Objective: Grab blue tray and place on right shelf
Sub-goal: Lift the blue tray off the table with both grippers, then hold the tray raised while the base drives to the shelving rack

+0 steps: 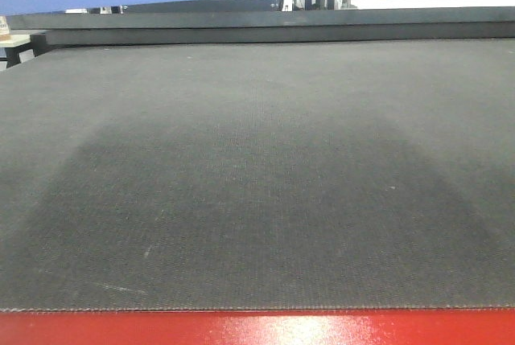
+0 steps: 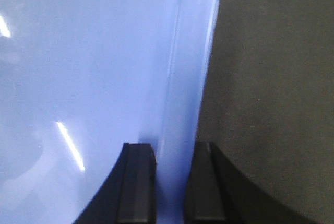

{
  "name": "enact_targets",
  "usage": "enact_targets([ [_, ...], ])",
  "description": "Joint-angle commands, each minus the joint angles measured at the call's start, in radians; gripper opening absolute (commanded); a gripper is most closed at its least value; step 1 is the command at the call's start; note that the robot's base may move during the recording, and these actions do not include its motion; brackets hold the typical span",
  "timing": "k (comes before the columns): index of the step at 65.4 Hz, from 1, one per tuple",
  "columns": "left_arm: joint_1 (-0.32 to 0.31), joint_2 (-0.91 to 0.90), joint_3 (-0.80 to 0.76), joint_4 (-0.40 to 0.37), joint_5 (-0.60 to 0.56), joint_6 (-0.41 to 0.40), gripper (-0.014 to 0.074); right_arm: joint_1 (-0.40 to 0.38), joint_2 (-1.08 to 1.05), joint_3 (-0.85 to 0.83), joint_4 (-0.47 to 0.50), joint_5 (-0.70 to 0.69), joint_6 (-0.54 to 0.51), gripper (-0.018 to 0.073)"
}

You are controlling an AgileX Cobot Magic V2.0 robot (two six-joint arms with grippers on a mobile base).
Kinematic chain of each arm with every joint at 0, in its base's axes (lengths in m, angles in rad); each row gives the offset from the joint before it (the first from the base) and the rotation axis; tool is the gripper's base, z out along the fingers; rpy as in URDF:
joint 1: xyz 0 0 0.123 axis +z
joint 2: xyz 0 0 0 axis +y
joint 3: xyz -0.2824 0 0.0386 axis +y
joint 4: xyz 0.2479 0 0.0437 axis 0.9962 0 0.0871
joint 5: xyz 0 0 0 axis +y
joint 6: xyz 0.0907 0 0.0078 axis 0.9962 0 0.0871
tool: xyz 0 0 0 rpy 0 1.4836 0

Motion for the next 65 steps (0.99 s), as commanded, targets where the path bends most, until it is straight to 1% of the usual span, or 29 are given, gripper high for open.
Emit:
enact_targets([
  [1,0.005,-0.012,-0.023,0.117,0.004,0.019,-0.0048,-0.010,-0.018,-0.028,-0.098,-0.056,-0.017,0.0055],
  [41,0.005,-0.011,-0.023,0.117,0.004,0.019,-0.0048,-0.010,-0.009,-0.026,-0.098,-0.056,-0.017,0.0055],
  [65,0.005,-0.011,-0.023,0.114,0.004,0.019,-0.0048,-0.010,0.127,-0.026,-0.098,-0.059,-0.017,0.0055],
])
